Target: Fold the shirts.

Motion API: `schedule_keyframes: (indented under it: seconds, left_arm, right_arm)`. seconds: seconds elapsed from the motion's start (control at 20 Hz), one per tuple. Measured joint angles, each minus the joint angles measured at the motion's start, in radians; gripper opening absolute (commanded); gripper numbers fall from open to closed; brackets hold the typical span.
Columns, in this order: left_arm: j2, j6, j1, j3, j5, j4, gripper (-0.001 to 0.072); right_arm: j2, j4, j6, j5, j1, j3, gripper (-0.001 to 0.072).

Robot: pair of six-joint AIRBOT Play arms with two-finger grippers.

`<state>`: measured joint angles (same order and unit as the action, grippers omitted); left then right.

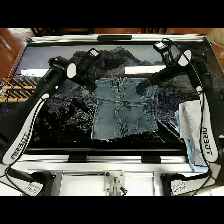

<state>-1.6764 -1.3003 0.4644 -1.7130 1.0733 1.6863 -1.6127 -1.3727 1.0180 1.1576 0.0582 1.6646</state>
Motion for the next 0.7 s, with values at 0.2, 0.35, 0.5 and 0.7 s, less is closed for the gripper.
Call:
schedule_keyframes:
  seconds: [0.2,0.35,0.5,0.7]
  left_arm:
    - [0.115,-0.140,0.056,0.192,-0.123,0.121,0.0097]
    - [0.200,-0.193,0.103,0.337,-0.186,0.163,0.0097]
    - [0.272,-0.222,0.158,0.450,-0.222,0.188,0.0097]
    - [0.315,-0.290,0.201,0.588,-0.237,0.200,0.0098]
  right_arm:
    - [0.145,-0.011,0.003,-0.087,0.000,-0.216,0.0103]
    - [0.283,-0.015,0.039,-0.211,0.000,-0.429,0.0104]
    - [0.381,-0.022,0.074,-0.263,-0.001,-0.580,0.0105]
    - [0.430,0.057,0.119,-0.282,-0.001,-0.718,0.0107]
